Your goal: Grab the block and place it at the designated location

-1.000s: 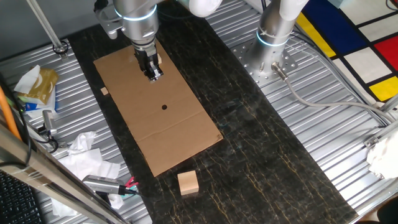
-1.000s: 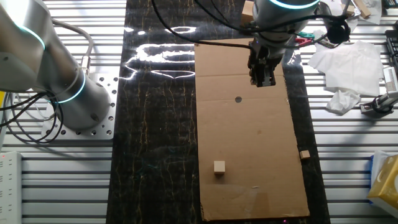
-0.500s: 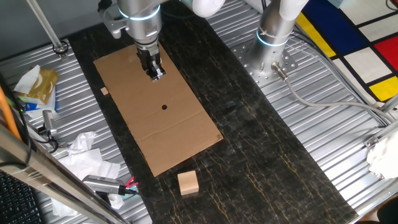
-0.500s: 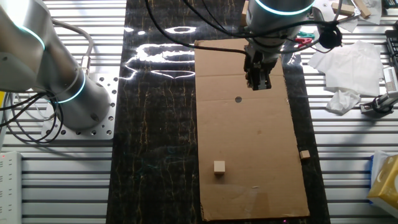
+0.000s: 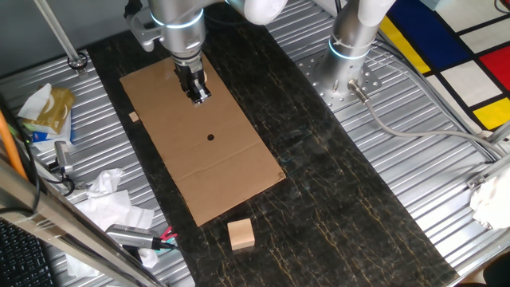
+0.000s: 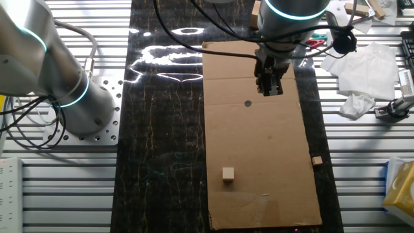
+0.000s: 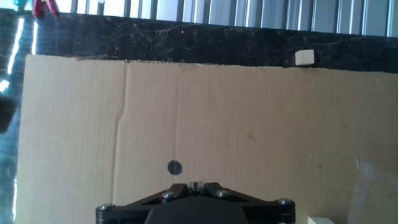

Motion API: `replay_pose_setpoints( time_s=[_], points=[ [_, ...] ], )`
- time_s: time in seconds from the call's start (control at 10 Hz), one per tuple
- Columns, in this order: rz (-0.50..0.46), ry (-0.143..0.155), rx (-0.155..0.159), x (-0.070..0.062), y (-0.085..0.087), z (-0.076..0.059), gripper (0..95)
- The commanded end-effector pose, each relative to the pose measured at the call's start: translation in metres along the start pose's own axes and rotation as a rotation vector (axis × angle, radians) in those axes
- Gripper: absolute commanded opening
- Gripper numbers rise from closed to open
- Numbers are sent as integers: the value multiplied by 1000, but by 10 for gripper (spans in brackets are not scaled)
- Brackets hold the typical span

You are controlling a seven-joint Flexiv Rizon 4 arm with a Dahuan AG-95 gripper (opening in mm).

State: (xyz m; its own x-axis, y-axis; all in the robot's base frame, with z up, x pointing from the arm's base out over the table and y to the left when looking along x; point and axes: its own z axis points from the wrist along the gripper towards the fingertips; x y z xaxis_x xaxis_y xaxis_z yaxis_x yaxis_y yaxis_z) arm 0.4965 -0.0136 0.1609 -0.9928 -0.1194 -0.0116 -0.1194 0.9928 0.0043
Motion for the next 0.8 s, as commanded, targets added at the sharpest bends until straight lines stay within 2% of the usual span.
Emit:
replay_pose_setpoints(
  time_s=[0.1, 0.8],
  points=[
    [-1, -2, 1, -1, -1, 1, 0],
    [7, -6, 1, -2, -3, 7, 0]
  ],
)
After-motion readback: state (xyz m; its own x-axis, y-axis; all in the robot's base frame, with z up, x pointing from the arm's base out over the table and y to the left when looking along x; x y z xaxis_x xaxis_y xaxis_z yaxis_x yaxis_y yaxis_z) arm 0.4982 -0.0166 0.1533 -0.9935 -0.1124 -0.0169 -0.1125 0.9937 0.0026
